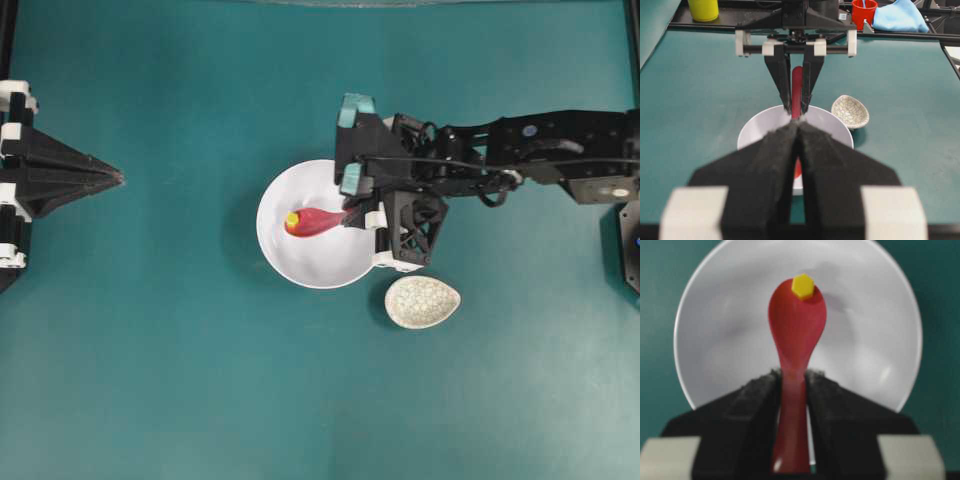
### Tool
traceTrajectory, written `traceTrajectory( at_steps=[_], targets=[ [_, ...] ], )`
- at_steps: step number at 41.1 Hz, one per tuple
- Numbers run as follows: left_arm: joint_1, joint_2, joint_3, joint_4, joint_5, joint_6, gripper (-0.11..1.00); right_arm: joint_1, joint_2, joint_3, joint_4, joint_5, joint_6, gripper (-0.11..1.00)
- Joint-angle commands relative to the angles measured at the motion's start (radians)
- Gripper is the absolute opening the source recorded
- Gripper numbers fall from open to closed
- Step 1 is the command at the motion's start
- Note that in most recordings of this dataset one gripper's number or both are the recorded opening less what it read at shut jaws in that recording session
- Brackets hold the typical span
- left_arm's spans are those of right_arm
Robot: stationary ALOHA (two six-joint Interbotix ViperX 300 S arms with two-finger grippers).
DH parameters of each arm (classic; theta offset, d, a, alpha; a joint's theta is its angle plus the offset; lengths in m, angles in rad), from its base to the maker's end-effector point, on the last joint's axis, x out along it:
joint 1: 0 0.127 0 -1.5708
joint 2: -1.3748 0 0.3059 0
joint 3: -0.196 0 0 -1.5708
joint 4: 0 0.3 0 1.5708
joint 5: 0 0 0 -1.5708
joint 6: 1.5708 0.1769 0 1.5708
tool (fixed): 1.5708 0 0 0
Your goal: Scoop the yellow hexagonal prism block from the bowl with a spoon using the right arm.
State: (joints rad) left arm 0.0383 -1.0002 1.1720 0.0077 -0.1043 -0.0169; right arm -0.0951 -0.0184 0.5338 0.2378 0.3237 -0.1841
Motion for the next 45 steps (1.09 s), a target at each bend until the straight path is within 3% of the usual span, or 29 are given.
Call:
traceTrajectory(
  at_steps=[1,45],
  targets=[
    [0.002,0.005,-0.025,0.003,-0.012,0.000,0.00,0.005,-0.054,0.011,0.005,-0.049,0.000,0.25],
    [0.002,0.000,-0.026,0.003,-0.012,0.000,0.00,0.012,-0.298,0.232,0.034,-0.245,0.000,0.25]
  ],
)
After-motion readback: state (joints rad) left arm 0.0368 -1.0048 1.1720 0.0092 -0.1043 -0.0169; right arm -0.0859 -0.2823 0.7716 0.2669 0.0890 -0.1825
